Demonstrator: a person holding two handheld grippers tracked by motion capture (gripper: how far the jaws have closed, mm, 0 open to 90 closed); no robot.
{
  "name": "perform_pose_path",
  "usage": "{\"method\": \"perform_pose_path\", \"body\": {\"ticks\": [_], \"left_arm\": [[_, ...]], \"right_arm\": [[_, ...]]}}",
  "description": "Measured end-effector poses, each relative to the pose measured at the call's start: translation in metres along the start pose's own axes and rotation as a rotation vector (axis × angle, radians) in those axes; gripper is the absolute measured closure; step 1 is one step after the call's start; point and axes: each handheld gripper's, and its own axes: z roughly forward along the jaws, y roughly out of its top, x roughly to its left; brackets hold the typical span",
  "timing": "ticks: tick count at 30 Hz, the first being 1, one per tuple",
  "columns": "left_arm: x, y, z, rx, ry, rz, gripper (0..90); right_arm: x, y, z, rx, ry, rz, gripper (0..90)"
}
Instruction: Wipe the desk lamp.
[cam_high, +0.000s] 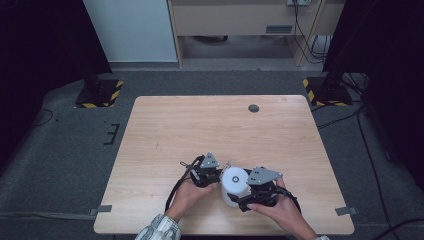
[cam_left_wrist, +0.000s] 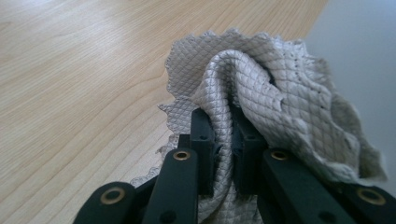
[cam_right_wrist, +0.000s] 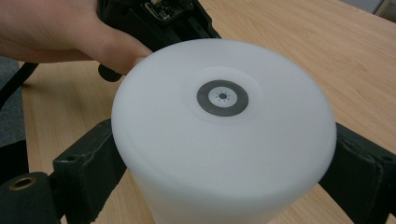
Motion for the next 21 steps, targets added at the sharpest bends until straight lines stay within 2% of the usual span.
{"method": "perform_pose_path", "body": {"ticks": [4, 8, 10, 15, 21], "left_arm": [[0.002, -0.001, 0.005, 0.036, -0.012, 0.013, 80.3], [0.003, 0.002, 0.007, 0.04, -0.018, 0.018, 80.3], [0.005, 0.003, 0.005, 0.012, -0.042, -0.013, 80.3], [0.006, 0.012, 0.0, -0.019, -0.066, -0.021, 80.4], [0.006, 0.029, -0.011, -0.041, -0.086, 0.01, 80.3]], "right_arm": [[0.0, 0.0, -0.001, 0.001, 0.002, 0.0, 9.1], [0.0, -0.001, -0.001, -0.001, 0.003, -0.003, 9.1], [0.0, -0.001, -0.001, -0.001, 0.004, 0.001, 9.1], [-0.001, -0.001, -0.001, -0.002, 0.007, 0.003, 9.1], [-0.001, -0.001, -0.001, -0.003, 0.009, 0.002, 9.2]]}}
